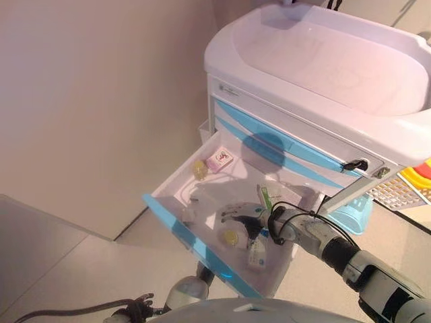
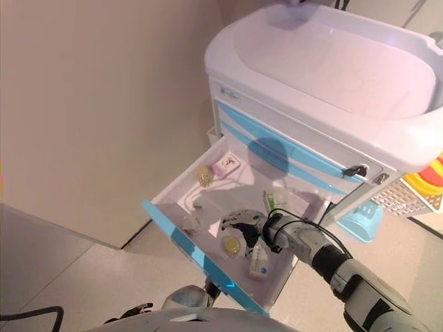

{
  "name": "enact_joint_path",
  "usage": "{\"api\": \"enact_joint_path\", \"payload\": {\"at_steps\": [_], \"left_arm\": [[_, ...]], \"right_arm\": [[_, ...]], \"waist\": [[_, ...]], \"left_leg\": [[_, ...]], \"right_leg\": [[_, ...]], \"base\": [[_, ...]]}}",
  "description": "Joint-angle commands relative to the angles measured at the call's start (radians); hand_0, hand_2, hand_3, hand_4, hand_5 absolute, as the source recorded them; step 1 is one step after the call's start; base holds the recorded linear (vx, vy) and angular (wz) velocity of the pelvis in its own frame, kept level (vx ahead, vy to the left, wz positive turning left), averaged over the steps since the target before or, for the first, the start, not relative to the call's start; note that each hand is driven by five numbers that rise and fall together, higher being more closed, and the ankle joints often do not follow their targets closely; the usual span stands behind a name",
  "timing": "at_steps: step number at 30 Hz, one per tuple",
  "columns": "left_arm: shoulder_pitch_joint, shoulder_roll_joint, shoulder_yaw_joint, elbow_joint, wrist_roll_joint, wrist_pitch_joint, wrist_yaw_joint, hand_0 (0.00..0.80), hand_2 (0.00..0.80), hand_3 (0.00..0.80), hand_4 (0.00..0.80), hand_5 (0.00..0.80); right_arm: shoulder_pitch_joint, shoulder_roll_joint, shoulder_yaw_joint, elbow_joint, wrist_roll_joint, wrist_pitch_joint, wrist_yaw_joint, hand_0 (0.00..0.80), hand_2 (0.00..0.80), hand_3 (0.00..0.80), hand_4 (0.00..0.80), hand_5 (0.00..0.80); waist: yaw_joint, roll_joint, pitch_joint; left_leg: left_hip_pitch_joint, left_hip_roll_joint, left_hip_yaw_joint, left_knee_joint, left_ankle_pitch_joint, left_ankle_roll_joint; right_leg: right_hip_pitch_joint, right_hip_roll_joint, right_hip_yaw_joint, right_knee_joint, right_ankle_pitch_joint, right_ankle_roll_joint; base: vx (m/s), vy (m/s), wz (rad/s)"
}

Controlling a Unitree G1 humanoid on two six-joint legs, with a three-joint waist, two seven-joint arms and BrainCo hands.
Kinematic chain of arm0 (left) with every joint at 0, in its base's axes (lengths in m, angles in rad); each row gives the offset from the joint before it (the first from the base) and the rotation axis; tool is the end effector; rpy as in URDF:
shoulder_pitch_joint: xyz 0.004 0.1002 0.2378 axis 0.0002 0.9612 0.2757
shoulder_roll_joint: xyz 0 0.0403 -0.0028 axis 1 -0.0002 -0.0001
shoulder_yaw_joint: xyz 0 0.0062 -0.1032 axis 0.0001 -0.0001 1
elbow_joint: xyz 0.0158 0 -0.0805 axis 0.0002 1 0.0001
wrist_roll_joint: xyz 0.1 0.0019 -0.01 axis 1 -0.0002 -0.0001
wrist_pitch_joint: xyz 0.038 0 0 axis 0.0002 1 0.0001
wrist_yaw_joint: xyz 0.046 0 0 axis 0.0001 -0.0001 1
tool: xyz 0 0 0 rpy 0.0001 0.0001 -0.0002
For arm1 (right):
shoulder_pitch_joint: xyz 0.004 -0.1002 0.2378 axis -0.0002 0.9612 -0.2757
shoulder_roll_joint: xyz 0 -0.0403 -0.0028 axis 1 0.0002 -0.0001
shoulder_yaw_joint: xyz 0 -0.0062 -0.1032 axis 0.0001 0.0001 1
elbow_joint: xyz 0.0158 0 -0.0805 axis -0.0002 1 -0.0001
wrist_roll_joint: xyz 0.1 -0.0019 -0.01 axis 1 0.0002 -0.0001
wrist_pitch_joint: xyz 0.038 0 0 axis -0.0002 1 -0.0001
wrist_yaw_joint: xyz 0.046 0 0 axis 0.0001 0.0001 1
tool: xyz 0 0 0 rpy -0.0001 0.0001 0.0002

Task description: Open the drawer and pick up the medicine

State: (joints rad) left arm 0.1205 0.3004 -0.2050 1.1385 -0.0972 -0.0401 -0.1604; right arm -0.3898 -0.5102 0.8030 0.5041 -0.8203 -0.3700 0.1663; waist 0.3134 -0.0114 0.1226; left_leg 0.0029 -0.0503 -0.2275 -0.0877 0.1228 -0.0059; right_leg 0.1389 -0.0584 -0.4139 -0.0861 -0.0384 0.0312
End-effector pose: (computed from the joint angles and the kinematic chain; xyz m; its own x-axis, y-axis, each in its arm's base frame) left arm 0.0433 0.2386 -0.1131 0.3132 0.0353 -0.9490 0.1655 0.9820 0.0912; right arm 0.2256 -0.1434 0.0013 0.5076 0.6500 -0.5655 -0.5160 -0.2962 -0.8037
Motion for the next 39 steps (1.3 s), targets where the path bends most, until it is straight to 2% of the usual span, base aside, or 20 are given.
{"api": "enact_joint_path", "payload": {"at_steps": [1,7,15,33,35,36,37,39], "left_arm": [[-0.029,-0.001,-0.054,0.02,0.017,0.003,0.007,0.0,0.0,0.0,0.0,0.0],[-0.024,-0.002,-0.058,0.016,0.018,-0.005,0.008,0.0,0.0,0.0,0.0,0.0],[-0.019,0.0,-0.055,0.019,0.035,-0.021,0.008,0.0,0.0,0.0,0.0,0.0],[-0.025,0.001,-0.056,0.015,0.041,-0.027,0.002,0.0,0.0,0.0,0.0,0.0],[-0.026,0.001,-0.056,0.017,0.04,-0.027,0.002,0.0,0.0,0.0,0.0,0.0],[-0.026,0.0,-0.056,0.017,0.04,-0.027,0.003,0.0,0.0,0.0,0.0,0.0],[-0.028,-0.001,-0.057,0.017,0.041,-0.026,0.004,0.0,0.0,0.0,0.0,0.0],[-0.027,0.001,-0.057,0.017,0.04,-0.028,0.004,0.0,0.0,0.0,0.0,0.0]], "right_arm": [[-0.053,0.032,0.051,-0.012,-0.031,0.002,-0.067,0.0,0.0,0.0,0.0,0.0],[-0.061,0.048,0.066,0.037,-0.062,0.026,-0.08,0.0,0.0,0.0,0.0,0.0],[-0.062,0.065,0.07,0.105,-0.086,0.019,-0.101,0.0,0.0,0.0,0.0,0.0],[-0.056,0.076,0.084,0.112,-0.079,0.01,-0.094,0.0,0.0,0.0,0.0,0.0],[-0.057,0.08,0.086,0.113,-0.083,0.011,-0.096,0.201,0.201,0.201,0.201,0.201],[-0.057,0.081,0.086,0.112,-0.082,0.013,-0.095,0.42,0.42,0.42,0.42,0.42],[-0.057,0.081,0.086,0.111,-0.083,0.016,-0.095,0.499,0.499,0.499,0.499,0.499],[-0.058,0.082,0.086,0.11,-0.083,0.016,-0.095,0.769,0.769,0.769,0.769,0.769]], "waist": [[0.036,-0.02,0.012],[0.051,-0.015,0.021],[0.064,-0.014,0.025],[0.066,-0.016,0.031],[0.068,-0.016,0.035],[0.068,-0.016,0.036],[0.066,-0.016,0.034],[0.068,-0.017,0.037]], "left_leg": [[0.005,-0.043,-0.016,0.022,-0.093,0.013],[-0.005,-0.046,-0.034,0.017,-0.083,0.012],[-0.012,-0.049,-0.048,0.014,-0.076,0.01],[-0.014,-0.048,-0.057,0.014,-0.073,0.007],[-0.011,-0.047,-0.054,0.015,-0.078,0.006],[-0.01,-0.047,-0.054,0.015,-0.079,0.006],[-0.015,-0.049,-0.057,0.014,-0.073,0.008],[-0.012,-0.047,-0.054,0.015,-0.078,0.006]], "right_leg": [[-0.055,-0.063,0.062,0.108,-0.011,0.033],[-0.06,-0.067,0.045,0.11,-0.011,0.034],[-0.061,-0.068,0.029,0.108,-0.01,0.035],[-0.066,-0.065,0.029,0.111,-0.011,0.032],[-0.065,-0.064,0.032,0.114,-0.017,0.03],[-0.064,-0.064,0.033,0.114,-0.017,0.03],[-0.068,-0.065,0.03,0.111,-0.011,0.031],[-0.066,-0.064,0.032,0.114,-0.016,0.03]], "base": [[-0.023,0.003,0.17],[-0.011,0.001,0.06],[-0.002,-0.005,0.05],[0.0,-0.001,0.01],[0.0,0.0,0.0],[0.0,0.0,0.0],[0.0,0.0,0.0],[0.0,0.0,0.0]]}}
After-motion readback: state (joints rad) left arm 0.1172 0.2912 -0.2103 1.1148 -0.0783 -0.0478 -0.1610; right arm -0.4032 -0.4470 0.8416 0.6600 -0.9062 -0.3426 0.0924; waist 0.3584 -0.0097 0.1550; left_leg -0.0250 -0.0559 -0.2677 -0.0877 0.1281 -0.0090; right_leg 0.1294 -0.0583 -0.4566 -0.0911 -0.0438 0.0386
